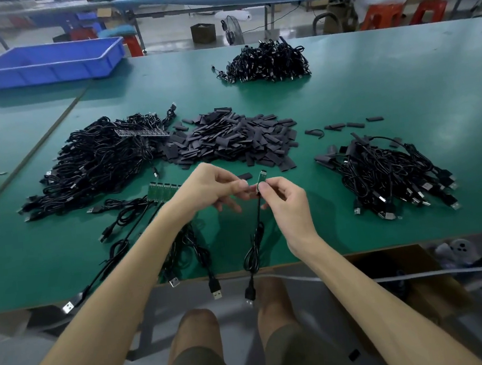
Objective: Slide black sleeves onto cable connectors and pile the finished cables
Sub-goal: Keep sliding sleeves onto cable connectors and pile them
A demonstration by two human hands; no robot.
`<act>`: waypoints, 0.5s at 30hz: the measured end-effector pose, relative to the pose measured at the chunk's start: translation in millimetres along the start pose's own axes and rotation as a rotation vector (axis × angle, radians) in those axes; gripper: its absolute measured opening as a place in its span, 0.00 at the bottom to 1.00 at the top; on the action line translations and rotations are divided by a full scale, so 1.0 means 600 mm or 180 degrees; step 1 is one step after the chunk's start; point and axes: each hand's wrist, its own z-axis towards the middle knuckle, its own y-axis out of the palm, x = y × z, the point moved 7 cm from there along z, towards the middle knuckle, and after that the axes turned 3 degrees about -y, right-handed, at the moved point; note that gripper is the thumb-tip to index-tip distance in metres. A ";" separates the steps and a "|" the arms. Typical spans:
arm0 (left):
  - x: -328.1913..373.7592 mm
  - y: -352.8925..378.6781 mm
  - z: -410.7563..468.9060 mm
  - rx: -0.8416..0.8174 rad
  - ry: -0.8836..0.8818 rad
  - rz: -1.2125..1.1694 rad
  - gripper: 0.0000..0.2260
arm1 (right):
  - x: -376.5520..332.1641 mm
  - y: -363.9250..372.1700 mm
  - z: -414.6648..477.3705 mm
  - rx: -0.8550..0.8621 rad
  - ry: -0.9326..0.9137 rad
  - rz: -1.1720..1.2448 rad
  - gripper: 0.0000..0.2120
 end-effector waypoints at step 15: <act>0.012 0.017 0.071 0.1275 -0.0012 0.2139 0.13 | -0.005 0.006 -0.005 -0.0090 0.0128 0.0029 0.08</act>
